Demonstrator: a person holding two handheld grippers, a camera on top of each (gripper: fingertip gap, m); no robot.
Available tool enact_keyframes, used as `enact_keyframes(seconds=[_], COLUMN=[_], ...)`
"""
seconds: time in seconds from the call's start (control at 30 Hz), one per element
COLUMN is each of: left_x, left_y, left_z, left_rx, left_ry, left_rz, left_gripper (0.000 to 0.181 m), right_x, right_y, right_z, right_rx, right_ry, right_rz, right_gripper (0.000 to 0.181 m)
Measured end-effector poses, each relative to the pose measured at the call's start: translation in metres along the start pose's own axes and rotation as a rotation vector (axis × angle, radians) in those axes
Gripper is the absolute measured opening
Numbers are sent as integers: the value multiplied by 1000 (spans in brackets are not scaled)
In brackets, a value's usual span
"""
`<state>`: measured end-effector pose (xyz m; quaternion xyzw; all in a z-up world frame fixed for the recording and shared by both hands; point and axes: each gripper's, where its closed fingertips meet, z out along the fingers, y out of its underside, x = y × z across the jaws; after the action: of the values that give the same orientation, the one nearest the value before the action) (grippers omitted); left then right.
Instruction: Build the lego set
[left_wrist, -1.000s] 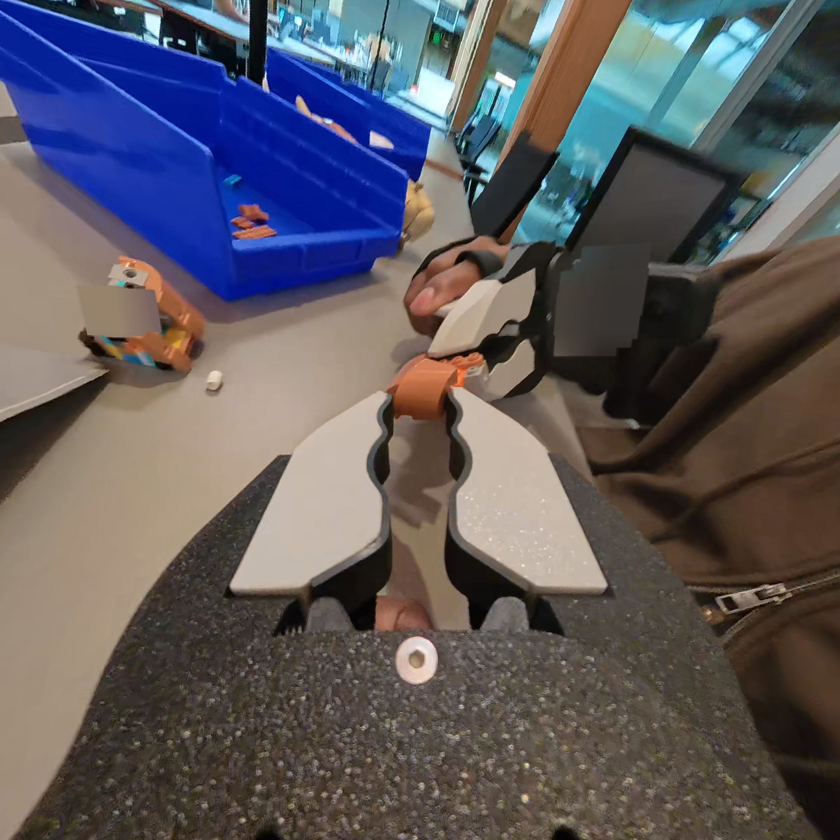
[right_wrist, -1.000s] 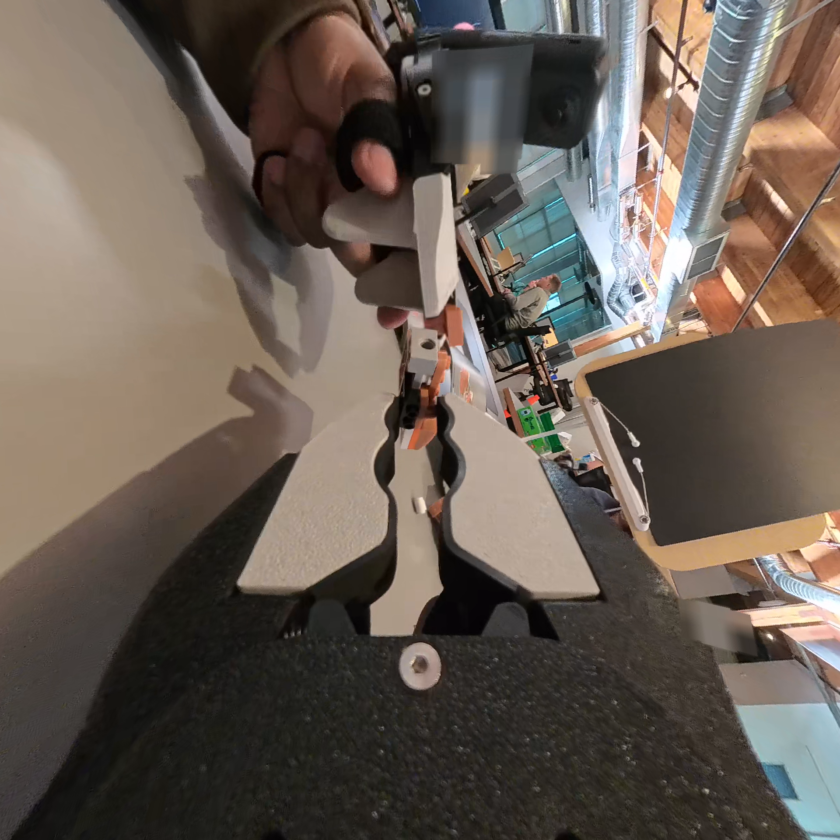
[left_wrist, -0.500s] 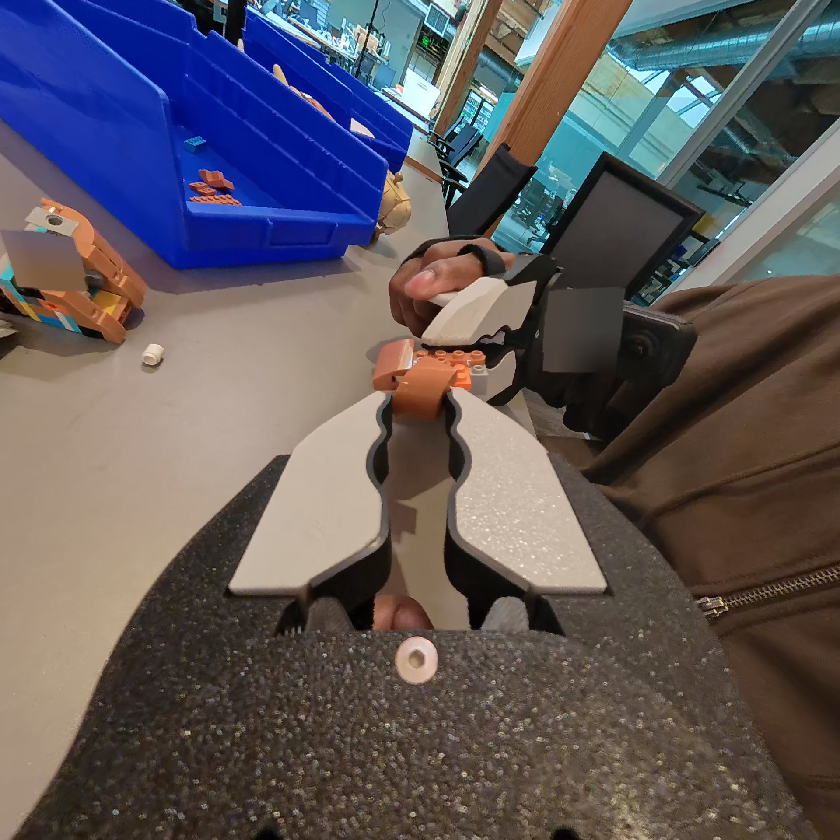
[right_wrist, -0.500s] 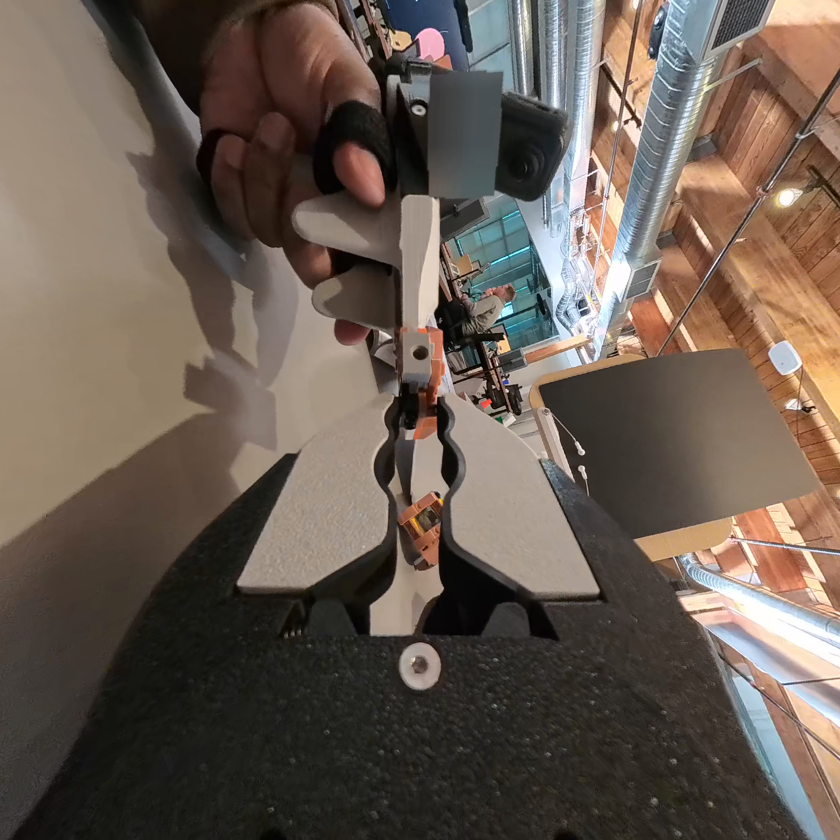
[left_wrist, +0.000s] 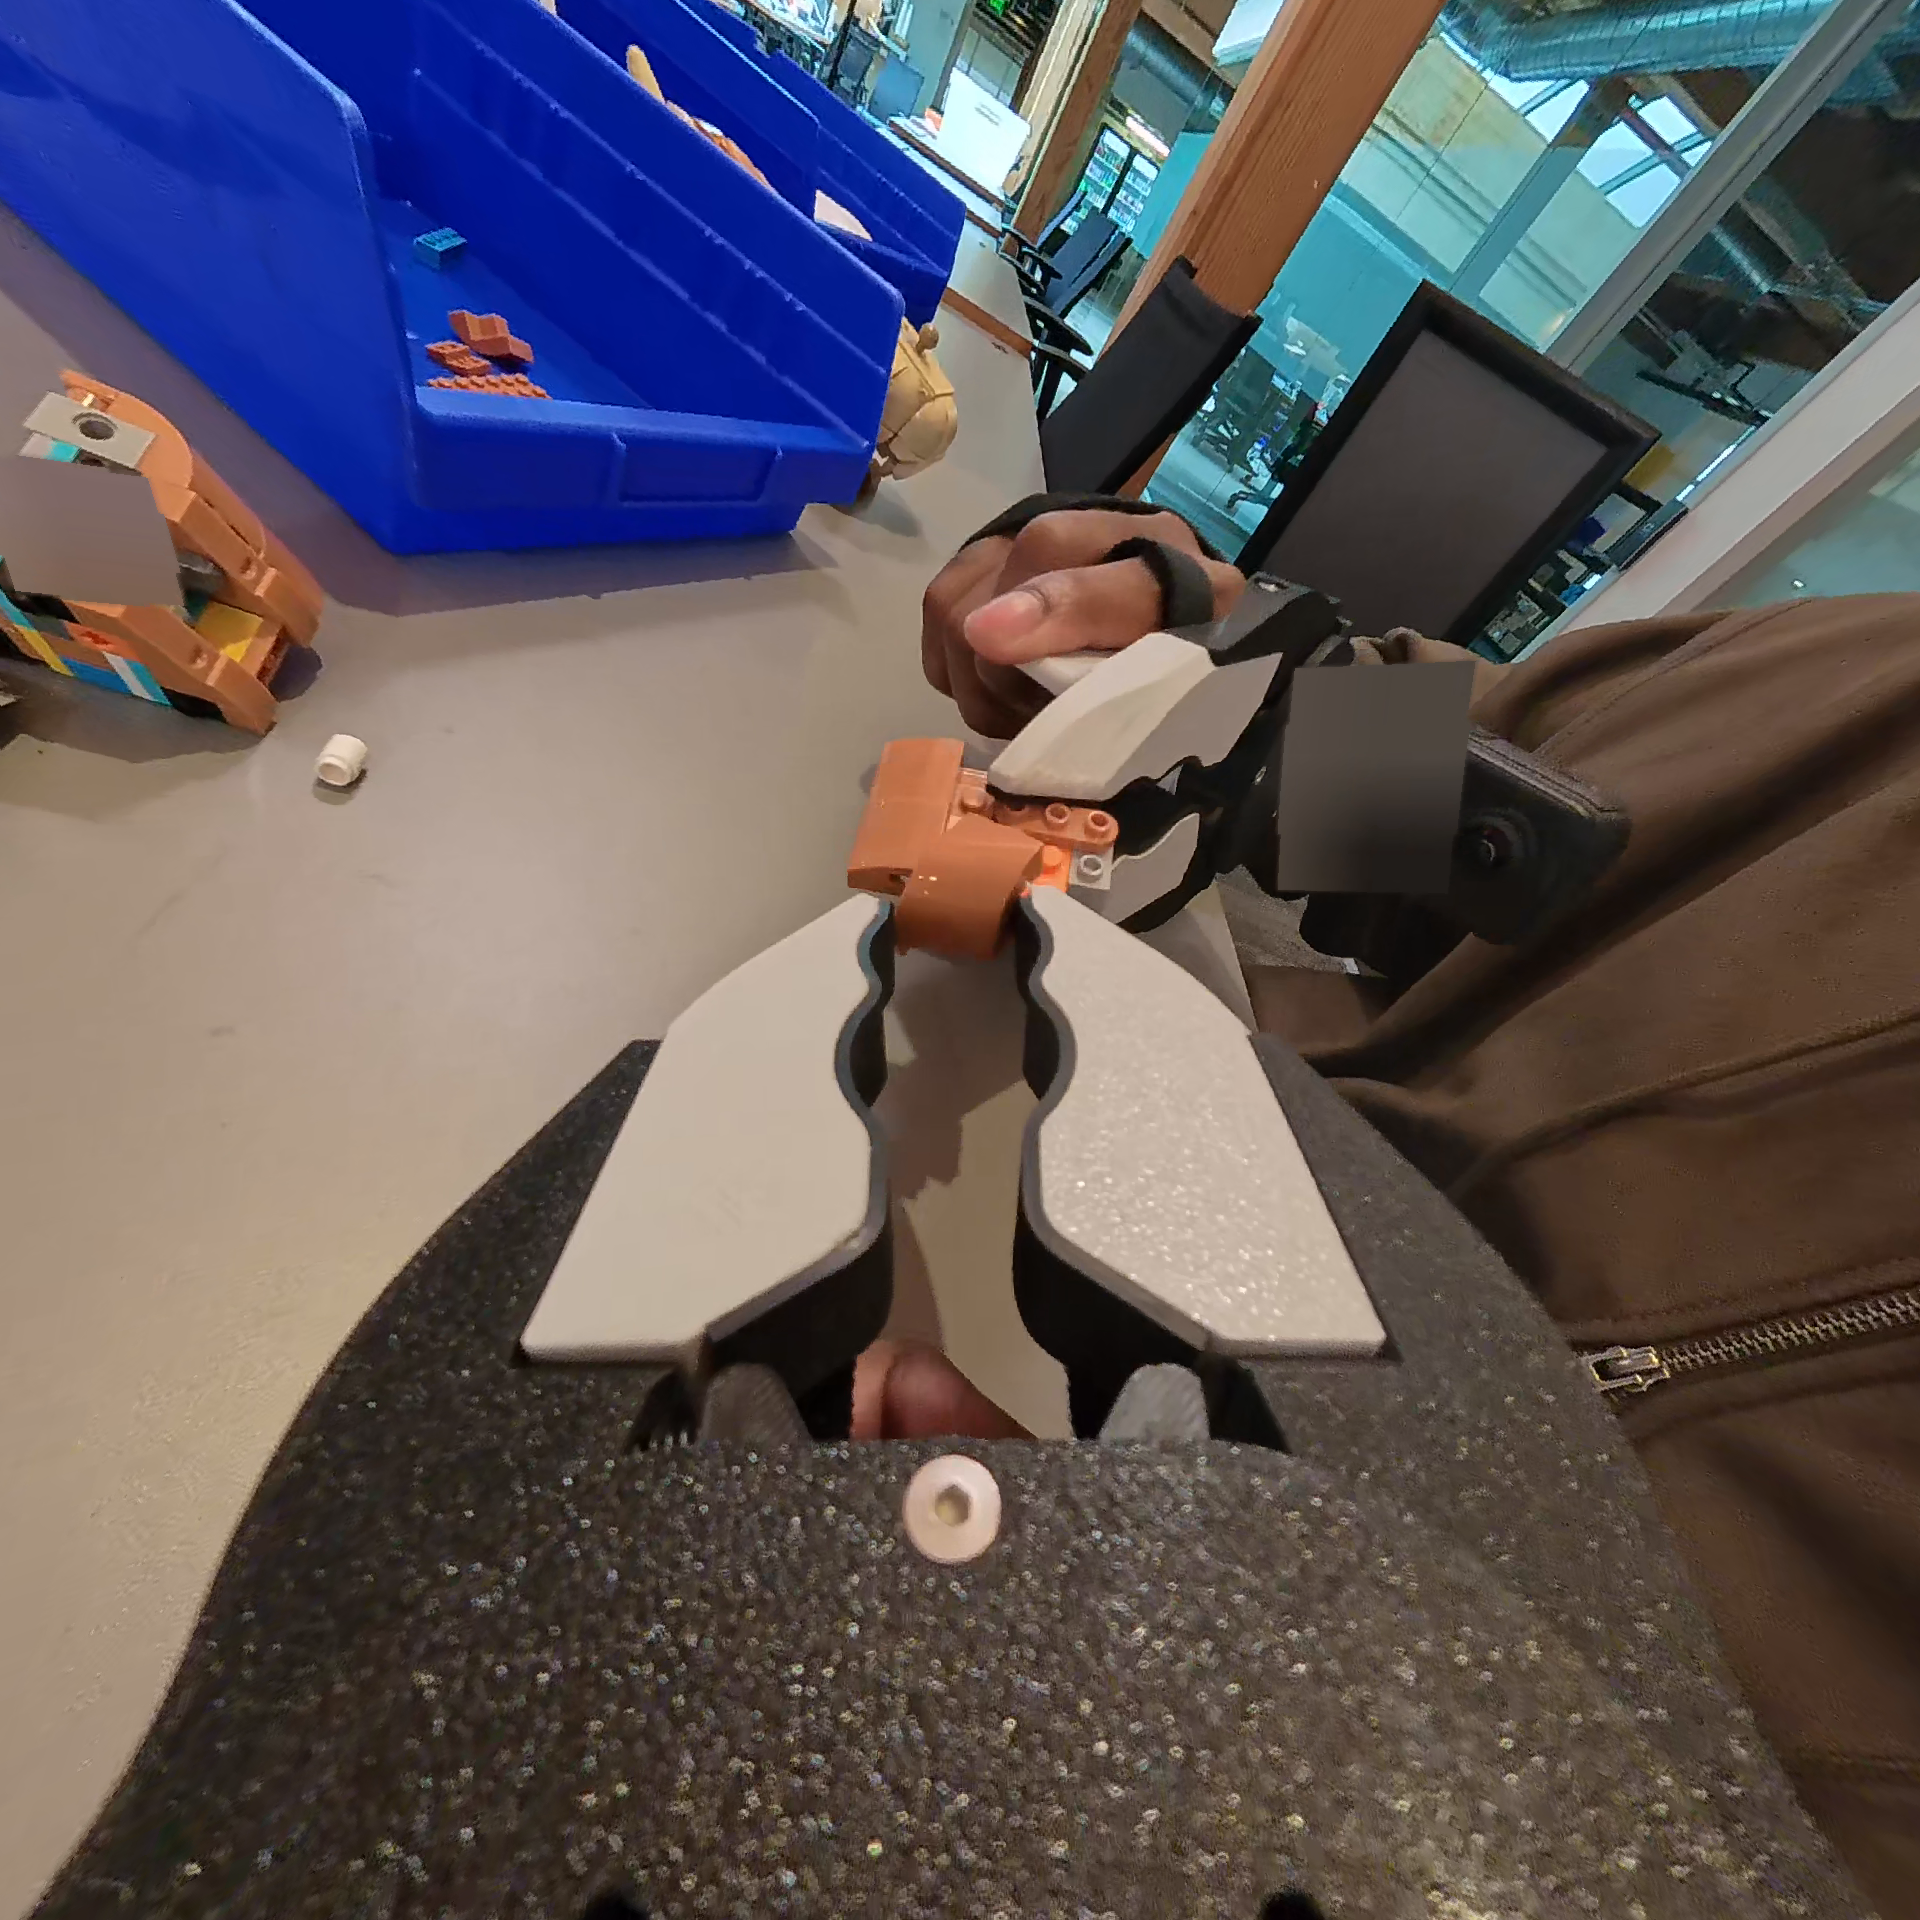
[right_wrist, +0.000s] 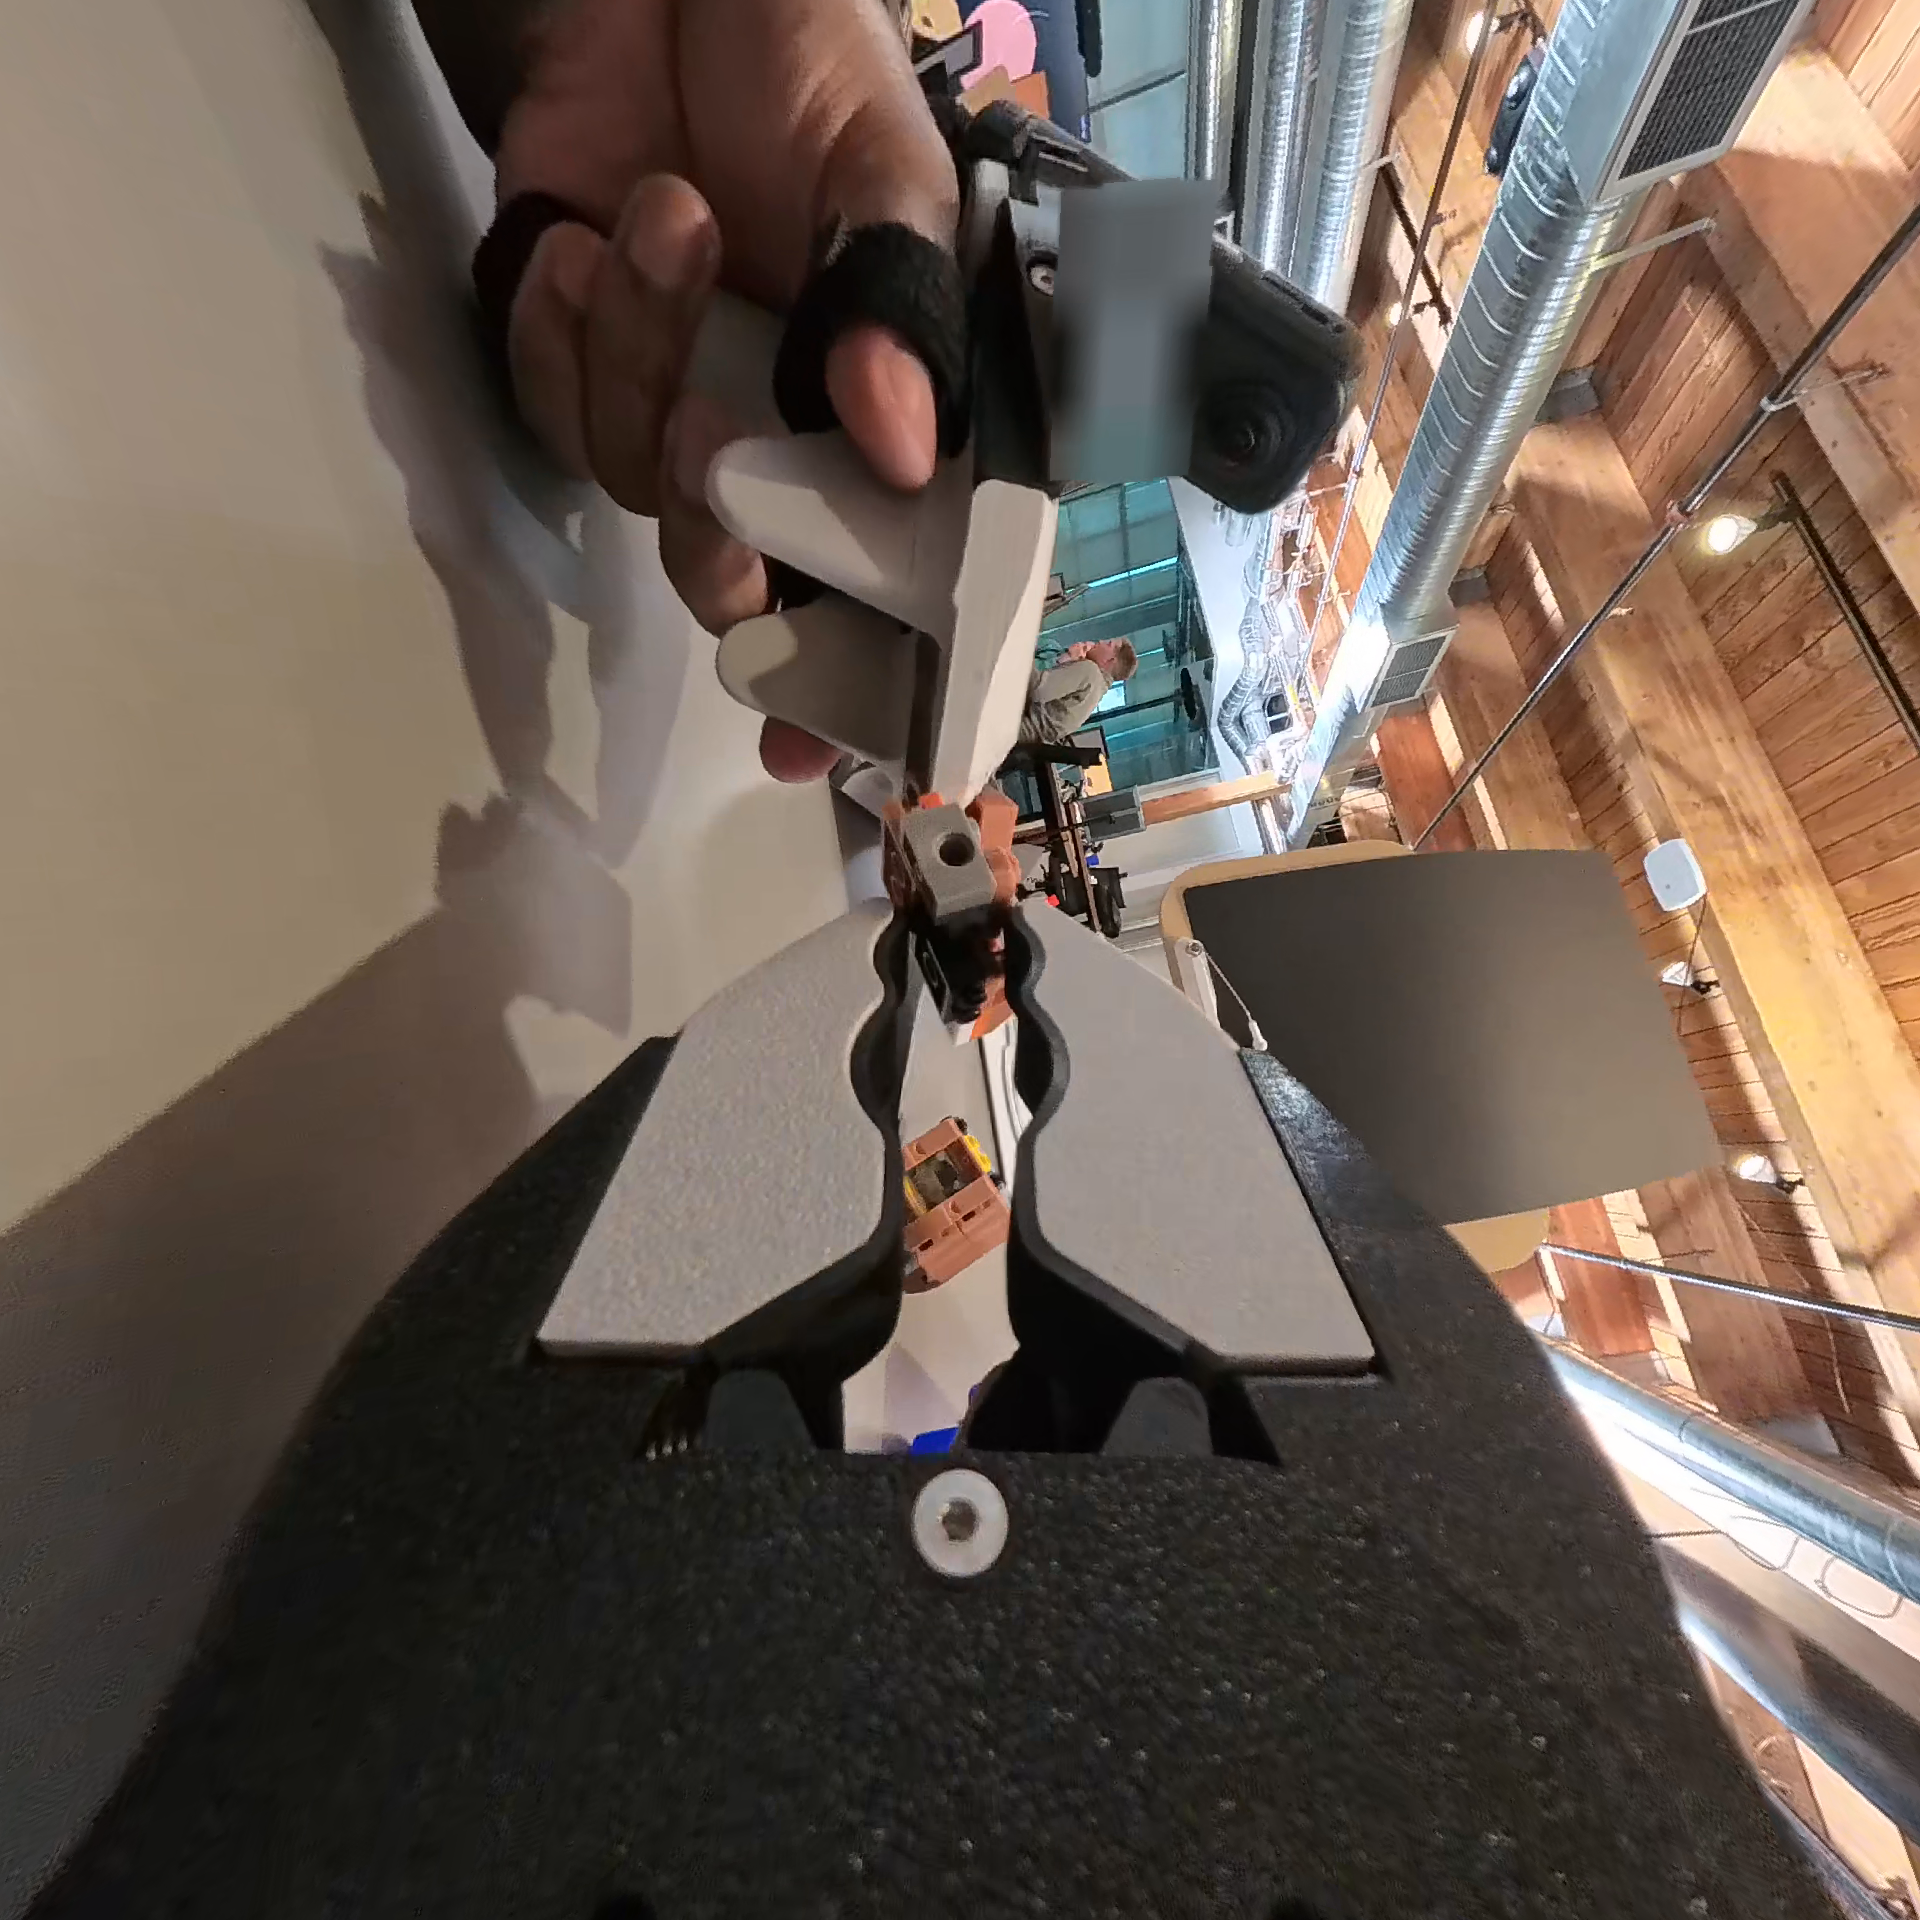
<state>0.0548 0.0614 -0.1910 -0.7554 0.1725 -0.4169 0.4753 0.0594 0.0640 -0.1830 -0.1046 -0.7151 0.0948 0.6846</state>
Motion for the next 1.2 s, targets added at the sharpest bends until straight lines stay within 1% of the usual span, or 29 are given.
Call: enact_keyframes(seconds=[0.33,0.37,0.4,0.43,0.53,0.73,1.2], left_x=[1,2,2,2,4,1,3], left_y=[3,3,4,6,10,15,18], left_z=[1,1,2,3,6,10,11], left_rx=[-20,-23,-32,-42,-75,-119,-137], left_ry=[8,10,12,11,13,-11,-13], left_rz=[-4,-5,-3,1,12,15,47], left_gripper=[22,22,22,22,22,22,24], right_x=[-1,-2,-3,-5,-9,-16,-14], right_y=[2,2,0,-1,-5,-4,-2], right_z=[1,2,2,2,3,6,6], right_rx=[-12,-10,-7,-6,-2,-15,-27], right_ry=[-2,-5,-11,-16,-24,-57,-51], right_rz=[-5,-7,-10,-16,-49,-45,-34], right_gripper=[18,21,26,28,27,27,20])
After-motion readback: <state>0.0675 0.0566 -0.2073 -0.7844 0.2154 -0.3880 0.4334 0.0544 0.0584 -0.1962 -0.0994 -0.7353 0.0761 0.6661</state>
